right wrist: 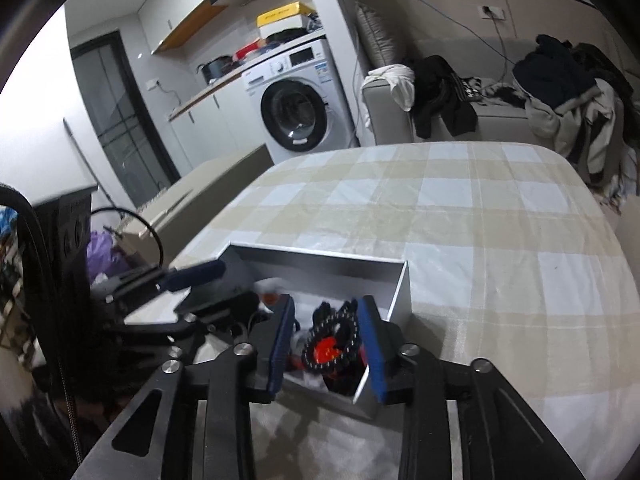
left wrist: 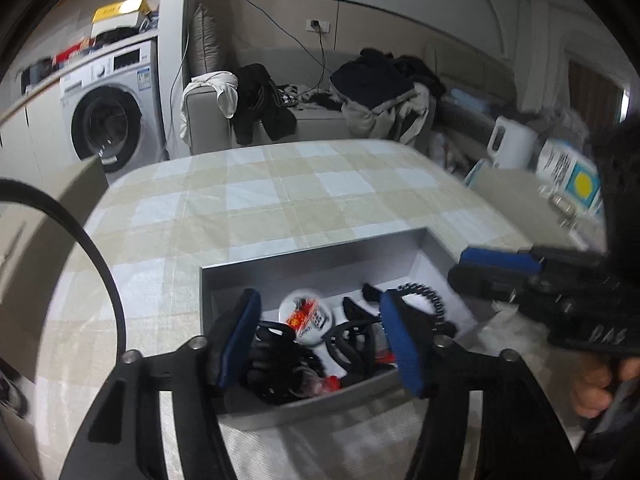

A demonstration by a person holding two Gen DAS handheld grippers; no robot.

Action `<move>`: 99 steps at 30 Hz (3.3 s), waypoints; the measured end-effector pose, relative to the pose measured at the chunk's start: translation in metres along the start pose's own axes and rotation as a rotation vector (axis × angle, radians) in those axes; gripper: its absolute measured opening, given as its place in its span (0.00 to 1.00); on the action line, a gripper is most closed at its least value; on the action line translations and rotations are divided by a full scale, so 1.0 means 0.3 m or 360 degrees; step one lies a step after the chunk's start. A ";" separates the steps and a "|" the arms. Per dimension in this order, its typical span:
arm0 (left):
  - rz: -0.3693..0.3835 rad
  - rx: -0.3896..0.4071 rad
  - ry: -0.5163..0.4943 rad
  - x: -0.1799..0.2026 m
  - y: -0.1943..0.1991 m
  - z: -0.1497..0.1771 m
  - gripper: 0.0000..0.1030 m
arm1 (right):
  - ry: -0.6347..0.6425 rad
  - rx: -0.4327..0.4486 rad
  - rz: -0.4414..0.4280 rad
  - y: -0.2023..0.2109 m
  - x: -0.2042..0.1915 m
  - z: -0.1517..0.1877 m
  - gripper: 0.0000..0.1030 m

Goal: Organize jewelry

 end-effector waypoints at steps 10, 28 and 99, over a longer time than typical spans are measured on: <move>-0.0076 0.0244 0.0000 -0.014 0.178 0.021 0.99 | 0.0135 0.0107 -0.0020 0.111 -0.029 0.053 1.00; -0.0219 0.0365 -0.0059 -0.055 0.193 0.070 0.99 | 0.0294 0.0479 0.0003 0.184 -0.094 0.052 1.00; -0.0264 0.0384 -0.0043 -0.063 0.196 0.080 0.99 | 0.0399 0.0598 -0.0011 0.209 -0.129 0.069 1.00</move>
Point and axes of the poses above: each gripper's, at about its wrist camera, not at the fingertips, and y roughly against the way its jaws point, x to its right, z to its underside, the point moved 6 cm from there along -y, roughly the way its jaws point, and after that the axes turned 13 degrees about x, right-handed, at the moved point
